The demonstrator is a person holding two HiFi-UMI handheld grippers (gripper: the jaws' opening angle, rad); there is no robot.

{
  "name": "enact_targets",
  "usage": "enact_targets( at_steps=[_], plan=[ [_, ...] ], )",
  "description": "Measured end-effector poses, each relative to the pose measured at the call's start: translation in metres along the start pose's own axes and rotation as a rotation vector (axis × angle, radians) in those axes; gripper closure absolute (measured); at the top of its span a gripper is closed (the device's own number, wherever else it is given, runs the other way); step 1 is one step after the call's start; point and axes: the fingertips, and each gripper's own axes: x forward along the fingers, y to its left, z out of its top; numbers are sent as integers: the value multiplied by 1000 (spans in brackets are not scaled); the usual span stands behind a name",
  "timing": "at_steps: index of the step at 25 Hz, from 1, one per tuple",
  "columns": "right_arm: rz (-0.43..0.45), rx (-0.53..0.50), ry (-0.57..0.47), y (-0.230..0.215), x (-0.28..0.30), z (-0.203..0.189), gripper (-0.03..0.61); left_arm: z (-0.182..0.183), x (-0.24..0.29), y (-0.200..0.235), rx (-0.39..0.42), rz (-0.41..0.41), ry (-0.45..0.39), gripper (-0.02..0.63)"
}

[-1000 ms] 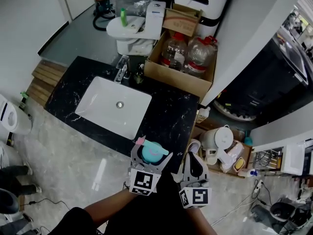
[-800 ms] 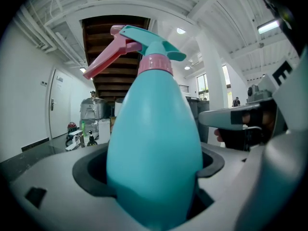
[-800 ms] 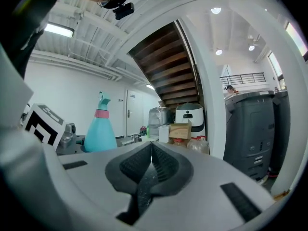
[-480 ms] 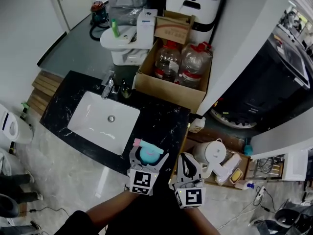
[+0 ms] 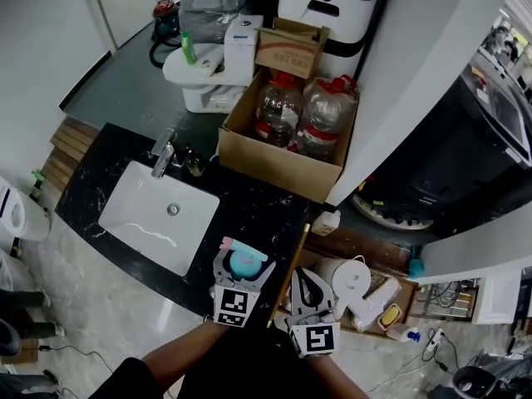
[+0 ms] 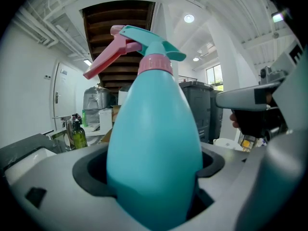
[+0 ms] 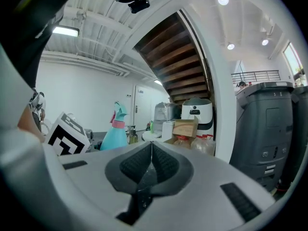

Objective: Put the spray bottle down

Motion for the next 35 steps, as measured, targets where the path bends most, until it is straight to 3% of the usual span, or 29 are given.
enact_targets(
  at_steps=[8,16,21,30,35],
  plan=[
    [15,7,34,-25,12,-20,563,-18,43,-11,19,1,5,153],
    [16,81,76,-38,26,-54,563,-40,76,-9,35,29,22,153],
    [47,135,90,-38,39,-56,563,-53,88,-4,-23,68,37,153],
    [87,110,126,-32,58,-70,563,-87,96,5,-64,109,103,153],
    [73,134,158,-36,58,-82,563,-91,97,4,-80,81,117,153]
  ],
)
